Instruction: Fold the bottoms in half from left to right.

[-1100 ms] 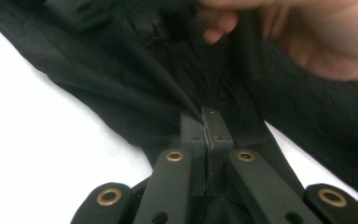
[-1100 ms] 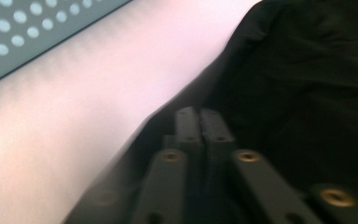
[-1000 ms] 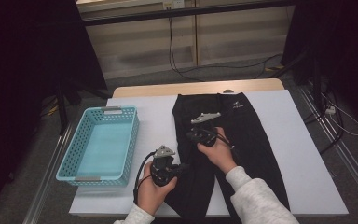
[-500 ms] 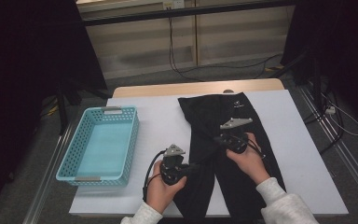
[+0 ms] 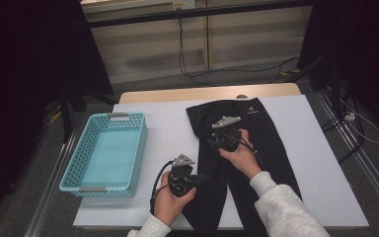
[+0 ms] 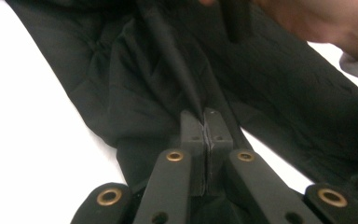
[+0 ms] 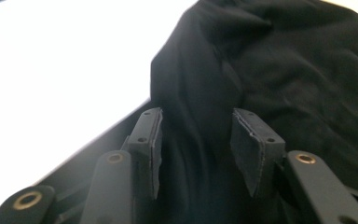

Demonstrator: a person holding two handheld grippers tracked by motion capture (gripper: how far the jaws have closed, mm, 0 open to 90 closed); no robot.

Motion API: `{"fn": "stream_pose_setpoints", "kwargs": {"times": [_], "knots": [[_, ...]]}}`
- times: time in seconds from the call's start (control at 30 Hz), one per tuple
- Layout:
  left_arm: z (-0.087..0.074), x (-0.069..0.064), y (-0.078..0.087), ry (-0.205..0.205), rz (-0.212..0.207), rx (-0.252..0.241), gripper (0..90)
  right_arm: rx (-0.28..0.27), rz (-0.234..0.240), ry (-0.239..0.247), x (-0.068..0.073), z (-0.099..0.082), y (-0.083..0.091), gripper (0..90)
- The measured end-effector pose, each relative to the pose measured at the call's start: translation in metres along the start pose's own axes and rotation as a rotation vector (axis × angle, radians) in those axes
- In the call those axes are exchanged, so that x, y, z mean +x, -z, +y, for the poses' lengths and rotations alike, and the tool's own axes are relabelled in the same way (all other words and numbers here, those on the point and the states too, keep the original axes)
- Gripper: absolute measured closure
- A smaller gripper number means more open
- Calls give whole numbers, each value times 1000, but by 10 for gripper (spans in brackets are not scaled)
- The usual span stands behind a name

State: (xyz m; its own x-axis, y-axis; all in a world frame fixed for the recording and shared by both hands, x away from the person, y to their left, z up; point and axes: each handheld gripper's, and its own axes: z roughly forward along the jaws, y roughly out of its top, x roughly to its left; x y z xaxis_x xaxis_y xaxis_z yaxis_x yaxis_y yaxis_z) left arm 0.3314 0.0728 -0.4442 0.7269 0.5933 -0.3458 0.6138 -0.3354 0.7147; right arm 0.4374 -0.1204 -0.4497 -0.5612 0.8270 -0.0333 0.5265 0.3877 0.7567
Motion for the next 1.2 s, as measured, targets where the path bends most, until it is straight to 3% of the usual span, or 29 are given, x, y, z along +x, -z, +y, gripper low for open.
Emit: {"fn": "stream_pose_setpoints", "kwargs": {"times": [0.2, 0.27, 0.4, 0.47, 0.53, 0.67, 0.7, 0.77, 0.83, 0.93, 1.2], "knots": [[-3, 1, -1, 4, -5, 15, 891, -27, -15, 14, 2, 15, -17, 438], [-3, 1, -1, 9, -2, 8, 892, -32, -6, 24, 4, 19, -21, 491], [-4, 2, 0, 14, 0, 1, 892, -34, -4, 36, 9, 25, -31, 500], [-5, 2, 1, 13, 5, -1, 892, -40, 19, 25, 11, 30, -37, 498], [-4, 2, 5, 12, 8, -5, 892, -39, 4, 48, 16, 35, -43, 488], [-3, 3, 10, 24, 11, -29, 892, -1, 14, 88, 25, 40, -55, 716], [-2, 4, 11, 24, 12, -30, 892, 3, 20, 89, 25, 40, -55, 811], [-1, 3, 12, 24, 6, -42, 892, 2, 36, 78, 21, 42, -51, 897], [1, 1, 12, 23, -4, -45, 892, -14, 55, 50, 15, 44, -44, 900], [5, -4, 11, 10, -19, -60, 893, -61, 77, -29, -2, 48, -27, 900], [25, -26, 1, -20, -94, -101, 892, -112, 39, -99, -42, 46, 15, 900]]}}
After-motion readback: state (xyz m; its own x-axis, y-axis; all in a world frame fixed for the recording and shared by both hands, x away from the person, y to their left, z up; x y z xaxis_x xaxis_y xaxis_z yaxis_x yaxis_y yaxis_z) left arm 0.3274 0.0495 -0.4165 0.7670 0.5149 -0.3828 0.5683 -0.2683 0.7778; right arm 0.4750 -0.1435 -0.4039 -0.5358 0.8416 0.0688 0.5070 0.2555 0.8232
